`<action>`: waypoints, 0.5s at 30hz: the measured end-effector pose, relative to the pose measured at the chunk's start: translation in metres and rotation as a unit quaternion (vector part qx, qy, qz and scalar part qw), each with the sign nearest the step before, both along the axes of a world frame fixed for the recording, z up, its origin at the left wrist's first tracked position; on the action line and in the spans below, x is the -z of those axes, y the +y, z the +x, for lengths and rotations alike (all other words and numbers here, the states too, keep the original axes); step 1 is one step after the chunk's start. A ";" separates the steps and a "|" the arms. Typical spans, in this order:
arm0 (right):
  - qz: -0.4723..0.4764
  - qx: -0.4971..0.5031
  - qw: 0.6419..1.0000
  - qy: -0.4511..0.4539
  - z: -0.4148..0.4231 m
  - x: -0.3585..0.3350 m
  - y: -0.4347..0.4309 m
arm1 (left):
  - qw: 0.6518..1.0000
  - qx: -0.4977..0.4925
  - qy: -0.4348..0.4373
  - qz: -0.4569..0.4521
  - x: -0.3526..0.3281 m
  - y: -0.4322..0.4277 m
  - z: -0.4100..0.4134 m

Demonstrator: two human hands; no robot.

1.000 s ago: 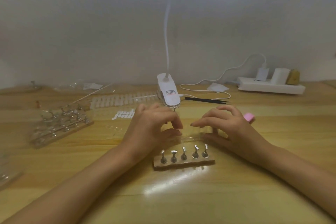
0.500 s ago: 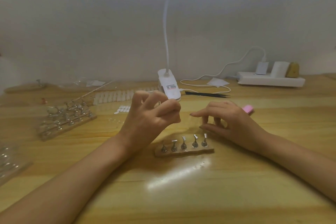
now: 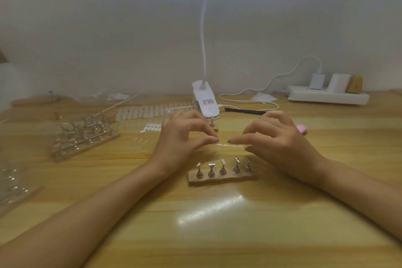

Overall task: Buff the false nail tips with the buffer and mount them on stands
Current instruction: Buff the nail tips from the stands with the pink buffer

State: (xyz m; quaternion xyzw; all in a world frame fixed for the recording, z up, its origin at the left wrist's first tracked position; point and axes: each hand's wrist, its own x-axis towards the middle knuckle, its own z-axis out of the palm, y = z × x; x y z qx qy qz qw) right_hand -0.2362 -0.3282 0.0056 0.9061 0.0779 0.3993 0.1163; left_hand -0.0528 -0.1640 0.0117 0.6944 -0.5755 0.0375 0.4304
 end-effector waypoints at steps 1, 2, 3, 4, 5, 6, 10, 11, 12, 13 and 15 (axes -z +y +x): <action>-0.012 -0.008 1.000 -0.012 0.000 0.000 0.001 | 0.999 0.006 0.047 0.014 0.000 -0.001 0.002; -0.016 -0.016 1.000 -0.013 0.001 0.000 0.002 | 0.995 0.016 0.094 0.030 -0.001 -0.002 0.003; -0.016 -0.021 1.000 -0.009 0.001 0.000 0.003 | 0.989 0.028 0.142 0.043 -0.001 -0.002 0.004; -0.006 -0.025 1.000 0.002 0.001 0.000 0.003 | 0.981 0.038 0.185 0.049 -0.001 -0.002 0.005; 0.024 -0.032 0.999 0.023 0.001 0.000 0.002 | 0.975 0.041 0.214 0.048 0.001 -0.002 0.006; 0.081 -0.042 0.995 0.051 0.000 -0.001 0.001 | 0.973 0.037 0.227 0.038 0.002 -0.001 0.007; 0.218 0.021 0.972 0.083 0.002 -0.002 -0.004 | 0.981 0.001 0.189 -0.037 -0.008 0.001 0.006; 0.211 0.052 0.974 0.065 0.003 -0.002 -0.005 | 0.982 -0.002 0.184 -0.050 -0.016 0.002 0.007; 0.211 0.058 0.975 0.046 0.003 -0.004 -0.003 | 0.981 0.002 0.187 -0.055 -0.025 0.004 0.008; 0.218 0.041 0.975 0.027 0.002 -0.006 -0.001 | 0.979 0.014 0.196 -0.053 -0.036 0.007 0.010; 0.256 -0.026 0.966 0.010 -0.003 -0.010 0.005 | 0.971 0.066 0.227 -0.026 -0.054 0.014 0.012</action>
